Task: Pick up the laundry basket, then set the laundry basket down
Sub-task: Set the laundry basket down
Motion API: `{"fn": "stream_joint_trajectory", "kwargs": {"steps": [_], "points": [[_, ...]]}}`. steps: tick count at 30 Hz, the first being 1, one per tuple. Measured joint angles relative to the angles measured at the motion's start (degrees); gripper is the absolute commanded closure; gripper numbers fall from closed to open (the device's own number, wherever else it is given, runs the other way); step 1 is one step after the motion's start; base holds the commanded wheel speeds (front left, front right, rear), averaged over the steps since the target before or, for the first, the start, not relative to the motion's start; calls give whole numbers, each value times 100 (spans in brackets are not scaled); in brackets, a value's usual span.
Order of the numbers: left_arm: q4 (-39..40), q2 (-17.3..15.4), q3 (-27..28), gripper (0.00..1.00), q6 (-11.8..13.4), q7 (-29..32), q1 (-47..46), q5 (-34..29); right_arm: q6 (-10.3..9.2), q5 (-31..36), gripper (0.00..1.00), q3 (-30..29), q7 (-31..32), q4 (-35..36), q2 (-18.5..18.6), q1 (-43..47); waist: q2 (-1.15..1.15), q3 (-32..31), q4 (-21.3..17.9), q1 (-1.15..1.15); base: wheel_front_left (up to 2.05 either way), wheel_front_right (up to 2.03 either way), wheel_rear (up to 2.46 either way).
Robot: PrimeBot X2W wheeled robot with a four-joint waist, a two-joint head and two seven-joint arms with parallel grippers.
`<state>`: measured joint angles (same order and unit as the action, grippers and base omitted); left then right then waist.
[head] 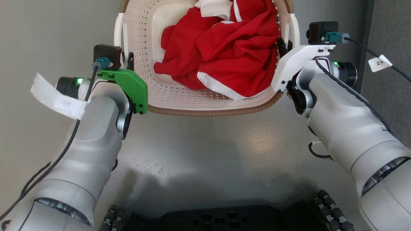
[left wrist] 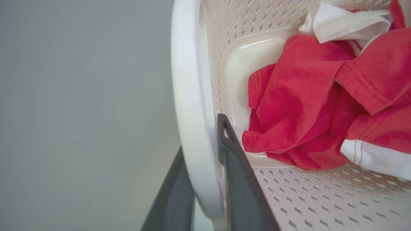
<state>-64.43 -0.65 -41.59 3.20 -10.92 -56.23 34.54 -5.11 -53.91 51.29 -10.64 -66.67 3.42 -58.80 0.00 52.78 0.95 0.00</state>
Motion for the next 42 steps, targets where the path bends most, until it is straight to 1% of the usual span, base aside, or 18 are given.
{"fn": "stream_joint_trajectory", "kwargs": {"steps": [10, 15, 16, 19, 20, 21, 22, 25, 28, 29, 31, 32, 33, 34, 35, 42], "points": [[-26, 1, -68, 100, -16, -57, -12, 8, 9, -1, 100, 27, -44, -53, -3, -17, 0, 101, -24, 0, 0, 0, 0], [-38, 0, -68, 100, -19, -68, -15, 57, 51, -1, 100, 49, -71, -77, -5, -61, 0, 124, -24, 0, 0, 0, 0], [-44, 0, -68, 100, -20, -74, -16, 57, 51, -1, 97, 57, -75, -85, -7, -61, 0, 127, -23, 0, 0, 0, 0], [-64, 3, -70, 100, -20, -74, -18, 59, 51, -1, 85, 71, -77, -97, -13, -62, 0, 130, -21, 0, 0, 0, 0], [-74, 3, -71, 99, -20, -74, -19, 59, 54, -1, 83, 75, -79, -100, -15, -63, 0, 131, -20, 0, 0, 0, 0], [-93, 3, -82, 93, -20, -75, -21, 60, 56, -1, 81, 85, -91, -105, -19, -64, 0, 131, -19, 0, 0, 0, 0], [-103, 3, -88, 93, -20, -75, -21, 60, 56, -1, 80, 89, -92, -109, -19, -66, 0, 131, -18, 0, 0, 0, 0], [-137, -1, -99, 100, -20, -78, -24, 88, 58, -1, 79, 97, -142, -113, -7, -116, 0, 130, -16, 0, 0, 0, 0], [-141, -1, -104, 100, -20, -79, -26, 116, 58, -1, 82, 103, -143, -116, -1, -161, 0, 129, -16, 0, 0, 0, 0], [-142, -1, -108, 99, -20, -79, -27, 119, 58, -1, 81, 107, -143, -122, -1, -175, 0, 129, -17, 0, 0, 0, 0], [-145, -1, -113, 87, -20, -81, -29, 138, 58, -2, 77, 111, -143, -129, -2, -175, 0, 127, -18, 0, 0, 0, 0], [-147, -1, -115, 73, -20, -81, -29, 167, 58, -2, 66, 111, -144, -130, -1, -176, 0, 126, -19, 0, 0, 0, 0], [-153, -3, -119, 61, -20, -81, -31, 181, 58, -3, 56, 111, -145, -133, 1, -177, 0, 124, -20, 0, 0, 0, 0], [-165, -1, -130, 53, -20, -80, -31, 194, 57, -7, 33, 111, -145, -141, 1, -180, 0, 121, -21, 0, 0, 0, 0], [-188, -13, -134, 0, -16, -80, -31, 203, 56, -12, 0, 110, -152, -165, 2, -181, 0, 112, -24, 0, 0, 0, 0], [-300, -29, -134, 0, 9, -82, -30, 259, 54, -18, 0, 107, -201, -244, 18, -183, 0, 4, -30, 0, 0, 0, 0]]}}
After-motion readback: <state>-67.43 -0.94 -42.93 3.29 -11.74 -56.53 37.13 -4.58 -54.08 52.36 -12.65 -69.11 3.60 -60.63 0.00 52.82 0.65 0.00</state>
